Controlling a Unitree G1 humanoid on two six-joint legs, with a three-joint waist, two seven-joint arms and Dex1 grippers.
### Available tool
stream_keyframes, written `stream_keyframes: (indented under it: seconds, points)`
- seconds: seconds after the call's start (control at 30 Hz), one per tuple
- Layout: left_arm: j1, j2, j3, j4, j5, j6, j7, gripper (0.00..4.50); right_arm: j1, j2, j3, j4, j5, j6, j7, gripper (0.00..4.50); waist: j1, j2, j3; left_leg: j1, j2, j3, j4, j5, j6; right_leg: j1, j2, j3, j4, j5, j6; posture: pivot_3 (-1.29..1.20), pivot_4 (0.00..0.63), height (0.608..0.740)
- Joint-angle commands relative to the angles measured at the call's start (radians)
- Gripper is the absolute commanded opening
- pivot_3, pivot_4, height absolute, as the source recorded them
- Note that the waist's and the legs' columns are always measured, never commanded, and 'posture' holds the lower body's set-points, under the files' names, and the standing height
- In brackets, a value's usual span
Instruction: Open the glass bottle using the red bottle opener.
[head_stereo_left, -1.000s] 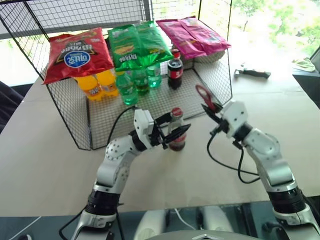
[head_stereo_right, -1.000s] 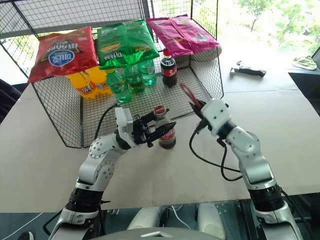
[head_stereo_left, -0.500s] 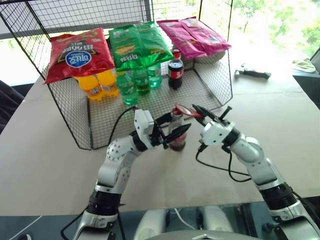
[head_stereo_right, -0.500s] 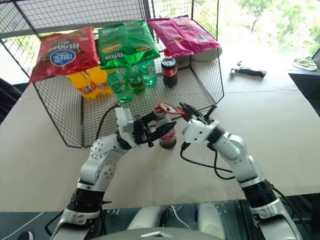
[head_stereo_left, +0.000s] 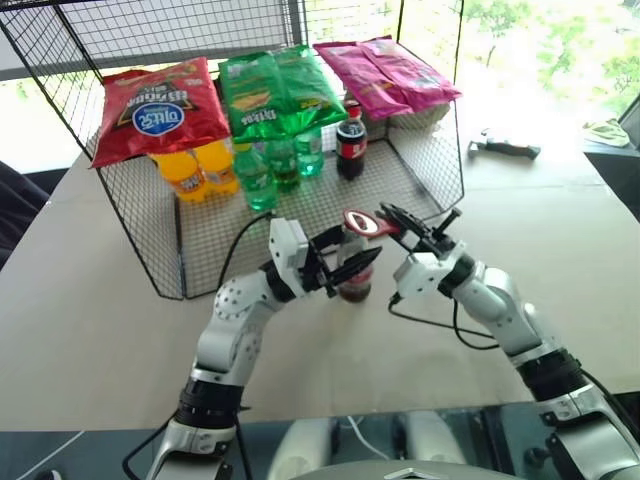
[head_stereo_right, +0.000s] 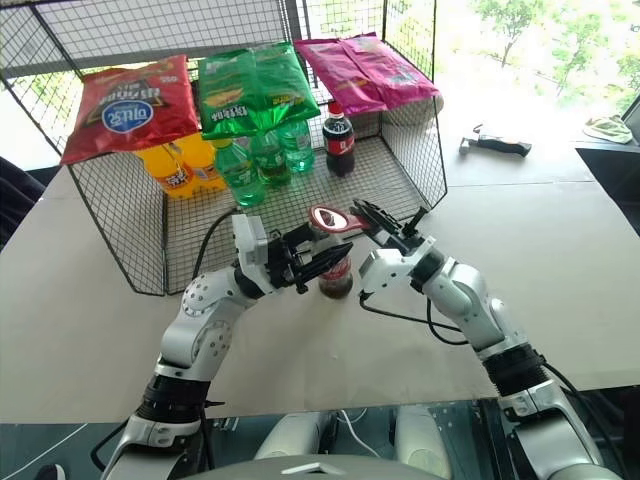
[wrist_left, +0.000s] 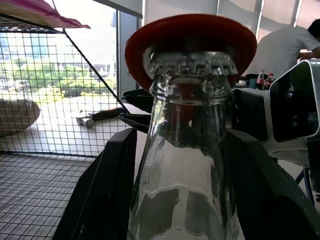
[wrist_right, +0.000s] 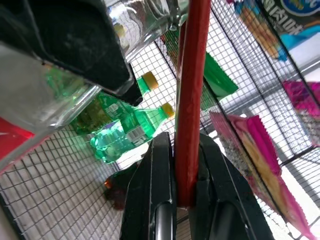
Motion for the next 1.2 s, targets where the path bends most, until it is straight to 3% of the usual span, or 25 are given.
stream_keyframes:
  seconds: [0.03,0.4,0.83,1.2]
  points:
    - [-0.017,-0.013,-0.012,0.009,-0.007,0.006,-0.001,2.03,-0.026,-0.01,0.039,0.007,-0.063,-0.058,-0.022,0.0,0.0,0.0,0.0,0.0,0.0,0.0,0.0,0.0,0.0,0.0,0.0,0.0,0.0,0.0,0.0,0.0,0.15,0.74]
    - [-0.03,-0.017,-0.01,0.029,-0.001,0.004,-0.006,2.03,-0.044,-0.045,0.013,-0.033,0.008,-0.052,0.029,0.0,0.001,0.0,0.0,0.0,0.0,0.0,0.002,0.0,0.0,0.001,0.0,0.0,0.0,0.0,0.0,0.0,0.15,0.74]
    - [-0.032,-0.019,-0.008,0.035,0.006,0.0,-0.004,2.03,-0.085,-0.12,-0.026,-0.102,0.133,-0.013,0.192,0.0,0.002,0.0,0.0,-0.001,0.0,-0.001,0.002,0.0,0.0,0.001,0.0,0.0,0.0,0.0,0.0,0.0,0.15,0.74]
    - [-0.032,-0.02,-0.01,0.036,0.009,0.003,-0.003,2.03,-0.108,-0.139,-0.047,-0.086,0.143,-0.019,0.208,0.0,0.005,0.0,0.0,-0.001,0.0,-0.001,0.002,0.0,0.0,0.001,0.0,-0.001,0.0,0.0,0.0,0.0,0.15,0.74]
